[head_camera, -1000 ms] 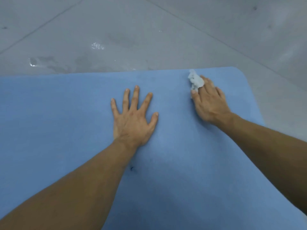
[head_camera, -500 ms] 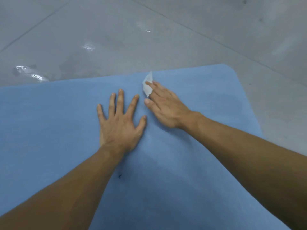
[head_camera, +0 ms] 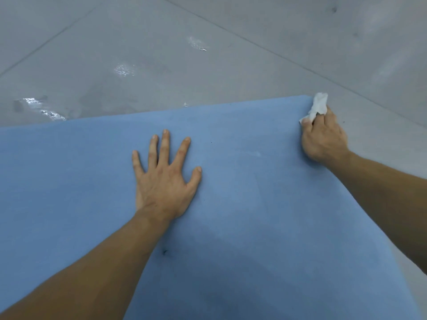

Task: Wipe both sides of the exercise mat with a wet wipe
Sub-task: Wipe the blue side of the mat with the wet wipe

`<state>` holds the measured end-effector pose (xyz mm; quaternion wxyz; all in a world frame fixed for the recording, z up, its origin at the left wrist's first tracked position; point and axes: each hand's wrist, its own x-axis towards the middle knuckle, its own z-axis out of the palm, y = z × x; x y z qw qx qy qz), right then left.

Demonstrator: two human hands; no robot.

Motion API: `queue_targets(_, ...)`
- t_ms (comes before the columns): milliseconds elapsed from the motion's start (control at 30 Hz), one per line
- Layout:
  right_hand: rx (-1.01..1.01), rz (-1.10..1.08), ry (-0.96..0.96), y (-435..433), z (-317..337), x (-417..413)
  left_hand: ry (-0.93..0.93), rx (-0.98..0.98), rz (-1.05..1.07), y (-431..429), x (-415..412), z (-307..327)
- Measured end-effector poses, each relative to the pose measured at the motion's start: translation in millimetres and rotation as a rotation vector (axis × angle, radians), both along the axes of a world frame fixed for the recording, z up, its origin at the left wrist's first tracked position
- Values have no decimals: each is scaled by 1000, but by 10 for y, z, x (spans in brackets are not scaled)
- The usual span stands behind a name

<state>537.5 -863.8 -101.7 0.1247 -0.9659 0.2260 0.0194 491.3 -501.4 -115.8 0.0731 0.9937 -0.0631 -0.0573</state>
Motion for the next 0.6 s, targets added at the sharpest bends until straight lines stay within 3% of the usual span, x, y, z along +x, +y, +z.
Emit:
queue_targets(100, 26, 75, -41, 265, 17, 81, 3, 1, 0, -2, 2, -4)
queue_targets(367, 60, 767, 57, 1230, 19, 203, 0, -5, 10, -9, 9, 10)
queue_targets(467, 66, 717, -30, 1014, 43, 257, 11, -2, 8, -4, 13, 14)
queue_targets(600, -12, 243, -29, 136, -25, 296, 5, -2, 3, 0, 13, 11)
